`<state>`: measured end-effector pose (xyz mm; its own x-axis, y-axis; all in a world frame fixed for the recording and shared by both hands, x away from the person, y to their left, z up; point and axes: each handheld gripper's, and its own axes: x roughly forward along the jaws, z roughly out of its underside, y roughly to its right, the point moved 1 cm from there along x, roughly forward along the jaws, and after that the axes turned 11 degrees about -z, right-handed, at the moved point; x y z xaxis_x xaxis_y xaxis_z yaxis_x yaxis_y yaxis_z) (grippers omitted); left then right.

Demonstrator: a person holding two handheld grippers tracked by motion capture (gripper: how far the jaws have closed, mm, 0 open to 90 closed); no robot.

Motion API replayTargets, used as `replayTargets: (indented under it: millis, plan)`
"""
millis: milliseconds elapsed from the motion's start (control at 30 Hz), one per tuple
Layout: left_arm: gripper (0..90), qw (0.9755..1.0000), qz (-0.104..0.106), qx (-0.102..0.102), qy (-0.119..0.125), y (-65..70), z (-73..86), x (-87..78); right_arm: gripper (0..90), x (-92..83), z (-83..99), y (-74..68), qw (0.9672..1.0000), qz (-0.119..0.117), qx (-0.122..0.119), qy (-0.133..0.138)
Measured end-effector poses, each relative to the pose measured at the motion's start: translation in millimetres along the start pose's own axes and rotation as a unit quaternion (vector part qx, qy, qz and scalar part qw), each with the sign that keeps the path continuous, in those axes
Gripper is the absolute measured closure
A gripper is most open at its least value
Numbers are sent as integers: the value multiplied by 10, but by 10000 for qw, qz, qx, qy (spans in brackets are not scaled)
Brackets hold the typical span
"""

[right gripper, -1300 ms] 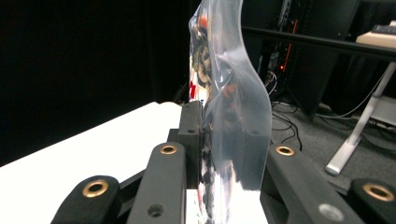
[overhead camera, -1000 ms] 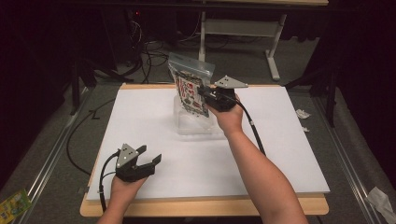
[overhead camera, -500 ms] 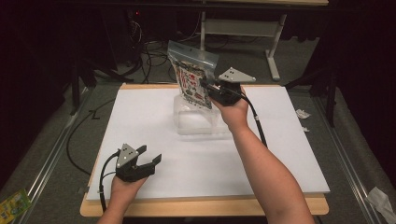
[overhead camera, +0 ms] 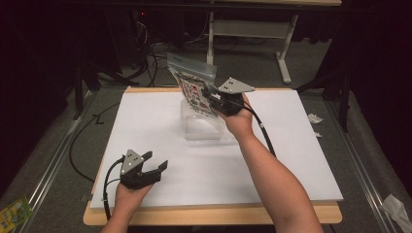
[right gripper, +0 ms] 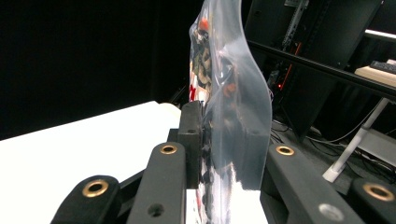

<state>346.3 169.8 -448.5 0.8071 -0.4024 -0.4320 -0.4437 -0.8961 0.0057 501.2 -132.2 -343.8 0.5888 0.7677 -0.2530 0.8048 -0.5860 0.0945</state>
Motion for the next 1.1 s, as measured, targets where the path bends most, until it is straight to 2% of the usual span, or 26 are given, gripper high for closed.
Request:
replayTargets:
  millis: [100,300,533,567,600,767,900,1100]
  plan:
    - [307,10000,4,-11,5,1,-1,-3,767,36,23,-21,10000,2,44,54]
    - [308,10000,10,-9,1,1,-2,-8,766,78,70,-54,9999,-33,107,-8]
    - [308,10000,24,-3,2,10,-1,-3,763,96,120,-38,9996,25,244,108]
    - [308,10000,27,-1,3,10,-1,-3,761,101,160,-20,9991,74,378,183]
    - [308,10000,27,-1,3,10,-1,-3,761,101,160,-20,9991,74,378,183]
    - [308,10000,30,3,3,13,0,-3,760,80,242,60,9956,128,836,406]
    - [308,10000,25,-1,5,13,1,-1,758,72,277,45,9943,136,935,496]
    - [309,10000,31,12,-15,21,1,-1,753,63,348,-5,9946,164,923,438]
